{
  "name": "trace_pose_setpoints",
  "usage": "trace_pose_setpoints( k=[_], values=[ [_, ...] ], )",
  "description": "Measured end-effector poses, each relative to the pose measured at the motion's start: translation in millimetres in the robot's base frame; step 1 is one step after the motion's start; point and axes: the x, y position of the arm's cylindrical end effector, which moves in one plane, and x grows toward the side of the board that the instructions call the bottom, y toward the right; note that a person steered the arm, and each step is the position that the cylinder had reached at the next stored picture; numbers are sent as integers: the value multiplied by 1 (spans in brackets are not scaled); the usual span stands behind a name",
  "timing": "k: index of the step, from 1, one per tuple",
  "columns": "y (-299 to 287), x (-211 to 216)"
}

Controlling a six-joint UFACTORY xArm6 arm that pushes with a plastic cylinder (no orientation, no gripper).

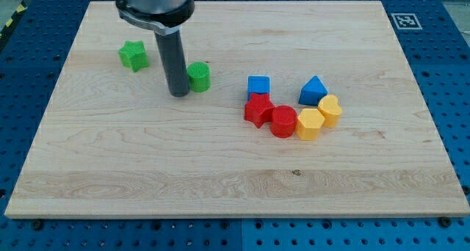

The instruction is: Attach the green circle to the blue cube

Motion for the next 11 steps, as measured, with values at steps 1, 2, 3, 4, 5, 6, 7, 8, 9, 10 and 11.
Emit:
trace_pose_setpoints(
  k=[1, 2, 3, 4, 5, 6, 7, 8, 9, 10, 11],
  values=[
    [28, -28],
    [33, -34],
    [9, -45],
    [4, -65],
    [32, -67],
    [54, -64],
    [64, -80],
    [81, -80],
    [84, -53],
    [83, -56],
    [51, -56]
  ],
)
